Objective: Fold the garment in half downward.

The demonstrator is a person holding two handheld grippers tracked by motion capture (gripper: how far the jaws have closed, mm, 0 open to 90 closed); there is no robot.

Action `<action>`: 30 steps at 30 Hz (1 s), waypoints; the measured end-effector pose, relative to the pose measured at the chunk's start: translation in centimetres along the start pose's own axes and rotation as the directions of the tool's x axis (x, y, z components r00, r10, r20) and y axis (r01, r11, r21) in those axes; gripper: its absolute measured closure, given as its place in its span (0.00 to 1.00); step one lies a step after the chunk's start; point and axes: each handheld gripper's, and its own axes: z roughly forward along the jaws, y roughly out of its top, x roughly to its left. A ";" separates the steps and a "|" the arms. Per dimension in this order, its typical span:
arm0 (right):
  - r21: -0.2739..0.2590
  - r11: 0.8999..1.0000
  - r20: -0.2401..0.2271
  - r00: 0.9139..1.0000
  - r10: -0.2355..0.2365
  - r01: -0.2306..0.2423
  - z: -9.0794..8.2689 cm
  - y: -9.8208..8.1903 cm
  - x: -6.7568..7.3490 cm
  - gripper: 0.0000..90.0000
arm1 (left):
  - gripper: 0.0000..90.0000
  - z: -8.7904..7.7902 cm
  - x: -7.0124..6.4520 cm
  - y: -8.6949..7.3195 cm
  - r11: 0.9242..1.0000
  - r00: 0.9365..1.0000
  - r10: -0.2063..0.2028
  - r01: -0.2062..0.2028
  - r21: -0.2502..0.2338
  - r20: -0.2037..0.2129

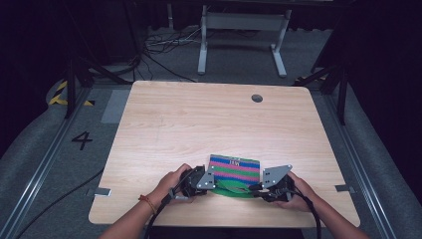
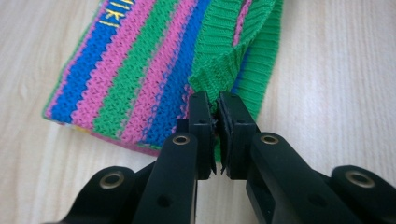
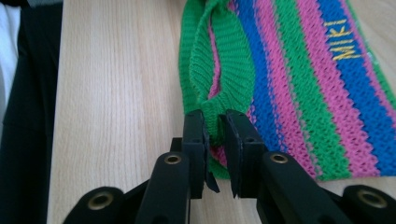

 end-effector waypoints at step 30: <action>-0.067 0.996 0.041 0.997 0.058 -0.055 -0.2 -1.6 -0.8 0.71 | 0.57 0.2 0.5 -0.9 0.983 0.986 -0.159 0.163 -0.084 0.048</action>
